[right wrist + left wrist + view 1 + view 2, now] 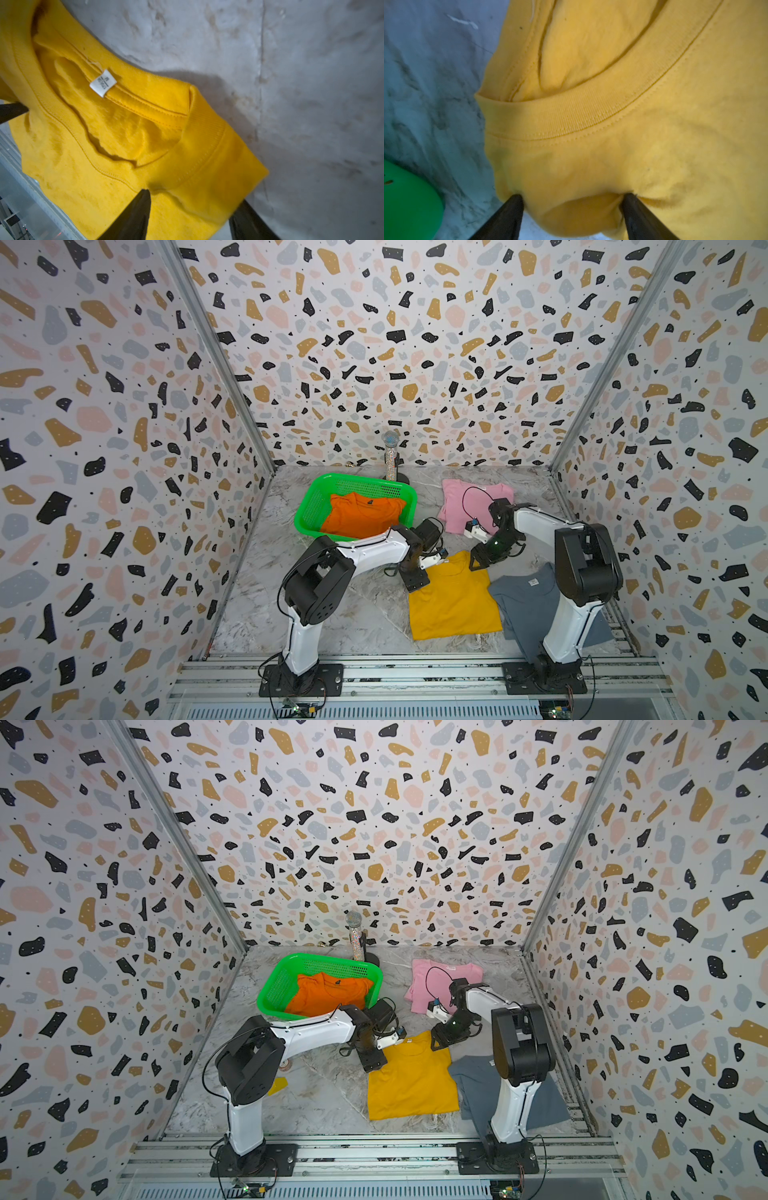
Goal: Put the folded t-shirts into the basket
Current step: Pick up the T-shirt from the center of the board.
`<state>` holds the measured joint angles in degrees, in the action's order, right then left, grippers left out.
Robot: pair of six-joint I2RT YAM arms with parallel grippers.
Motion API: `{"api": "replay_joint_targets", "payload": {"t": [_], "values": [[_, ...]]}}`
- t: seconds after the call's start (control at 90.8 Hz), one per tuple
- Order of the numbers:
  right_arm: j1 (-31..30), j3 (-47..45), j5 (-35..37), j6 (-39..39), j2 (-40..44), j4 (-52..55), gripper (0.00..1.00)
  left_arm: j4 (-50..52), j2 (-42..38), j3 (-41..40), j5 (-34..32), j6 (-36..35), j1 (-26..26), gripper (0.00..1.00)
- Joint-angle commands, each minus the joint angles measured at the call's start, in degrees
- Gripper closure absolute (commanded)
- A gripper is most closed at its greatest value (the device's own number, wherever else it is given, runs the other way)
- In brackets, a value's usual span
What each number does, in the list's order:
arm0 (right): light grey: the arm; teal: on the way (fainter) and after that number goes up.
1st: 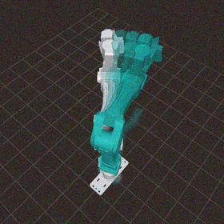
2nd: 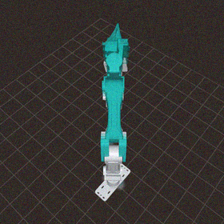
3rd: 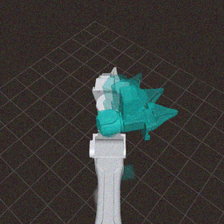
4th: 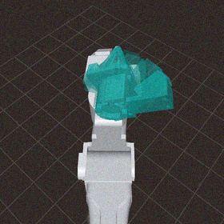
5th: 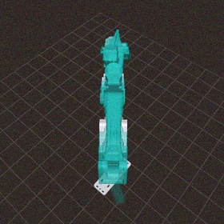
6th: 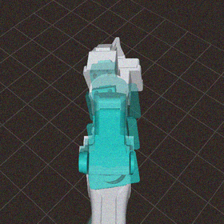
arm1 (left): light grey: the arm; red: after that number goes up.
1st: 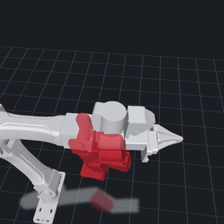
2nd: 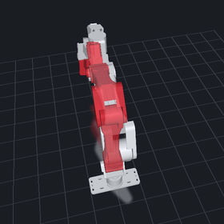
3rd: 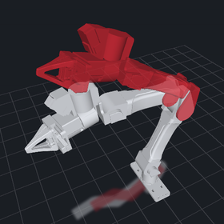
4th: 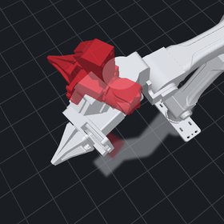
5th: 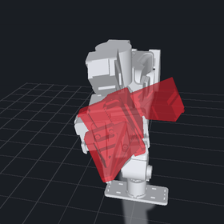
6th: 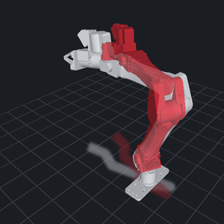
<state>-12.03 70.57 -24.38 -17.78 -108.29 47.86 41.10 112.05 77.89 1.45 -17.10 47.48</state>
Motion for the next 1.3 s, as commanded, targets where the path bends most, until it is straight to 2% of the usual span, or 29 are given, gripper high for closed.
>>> {"api": "replay_joint_targets", "payload": {"t": [0.0,0.154,0.308,0.429,0.617,0.661,0.727,0.947,1.288], "values": [[-0.9,-0.8,0.2,0.4,-1.3,-0.2,0.37,1.1,1.7,1.0,2.1,1.6,0.2,0.23],[-1.7,-0.9,-0.4,0.6,-2.2,-0.4,0.43,-0.5,2.8,-0.1,4.3,3.3,0.2,0.37],[-2.2,-0.6,-3.1,0.8,-2.4,-0.8,0.55,-3.2,2.6,-2.1,5.0,5.0,0.2,0.56],[-2.3,-0.3,-6.2,0.5,-2.8,-0.8,0.68,-5.4,1.7,-3.6,4.9,6.2,0.2,0.67],[-2.2,-0.1,-7.3,0.0,-1.0,-1.2,0.97,-8.1,-1.5,-5.1,4.9,7.0,-0.2,0.86],[-2.2,-0.6,-7.3,0.0,0.3,-1.9,1.00,-8.5,-2.6,-5.3,5.2,7.1,-0.4,0.91],[-2.1,-1.5,-6.9,0.1,2.8,-3.4,1.00,-8.8,-4.4,-5.4,6.0,6.9,-0.8,1.00],[-1.7,-5.7,-7.3,0.8,13.6,-9.1,1.00,-8.0,-10.9,-4.9,8.7,3.6,-2.3,1.00],[-1.8,-6.5,-11.8,2.5,25.2,-13.7,1.00,-2.5,-19.0,-2.9,11.5,-7.4,-5.0,1.00]]}}
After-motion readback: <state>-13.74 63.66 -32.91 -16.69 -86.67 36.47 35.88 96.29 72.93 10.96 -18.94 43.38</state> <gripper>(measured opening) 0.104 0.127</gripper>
